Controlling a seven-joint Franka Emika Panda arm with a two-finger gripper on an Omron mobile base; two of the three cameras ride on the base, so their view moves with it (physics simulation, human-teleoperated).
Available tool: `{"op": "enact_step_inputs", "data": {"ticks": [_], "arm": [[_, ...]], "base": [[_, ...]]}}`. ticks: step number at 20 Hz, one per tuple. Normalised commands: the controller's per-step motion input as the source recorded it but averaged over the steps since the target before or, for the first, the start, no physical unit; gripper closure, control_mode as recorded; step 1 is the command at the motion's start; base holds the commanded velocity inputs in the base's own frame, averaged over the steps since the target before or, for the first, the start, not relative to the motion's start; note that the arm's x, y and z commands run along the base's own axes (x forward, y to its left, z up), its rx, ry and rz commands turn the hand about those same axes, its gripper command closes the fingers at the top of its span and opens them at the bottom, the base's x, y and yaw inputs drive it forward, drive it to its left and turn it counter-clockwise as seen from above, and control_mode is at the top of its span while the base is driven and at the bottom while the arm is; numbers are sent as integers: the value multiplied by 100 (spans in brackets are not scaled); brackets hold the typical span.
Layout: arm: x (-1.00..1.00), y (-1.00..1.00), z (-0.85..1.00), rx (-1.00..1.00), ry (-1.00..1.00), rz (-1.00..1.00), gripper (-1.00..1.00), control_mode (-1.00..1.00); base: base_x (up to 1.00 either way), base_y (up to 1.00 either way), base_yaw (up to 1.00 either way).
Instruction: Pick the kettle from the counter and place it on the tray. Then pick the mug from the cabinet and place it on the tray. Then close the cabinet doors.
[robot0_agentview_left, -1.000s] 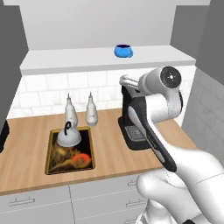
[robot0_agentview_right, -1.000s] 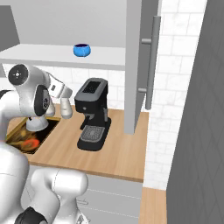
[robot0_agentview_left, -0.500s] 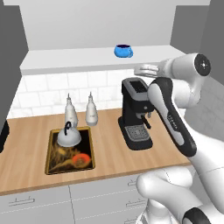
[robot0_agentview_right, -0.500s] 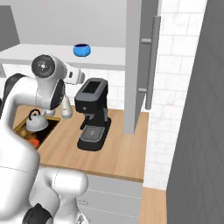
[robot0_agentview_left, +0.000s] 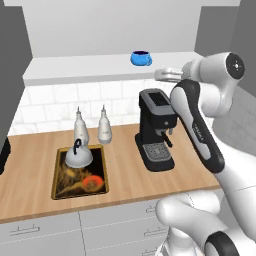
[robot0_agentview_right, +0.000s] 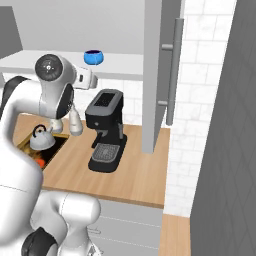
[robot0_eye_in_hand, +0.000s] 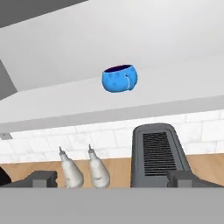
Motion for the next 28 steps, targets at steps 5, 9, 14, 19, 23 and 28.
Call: {"op": "enact_step_inputs", "data": {"ticks": [5,9,14,19,23,28], "arm": [[3,0,38,-9,-3,0,-100,-100],[12,0,26,-8,0,0,-100,-100],[15,1,7,-5,0,0,-100,-100],[24,0,2,-3,-3,0,-100,-100],[26,0,15,-5,0,0,-100,-100],[33,0,14,-3,0,0,-100,-100]], "base": [[0,0,0],[0,0,0],[0,0,0],[0,0,0],[0,0,0],[0,0,0]]}}
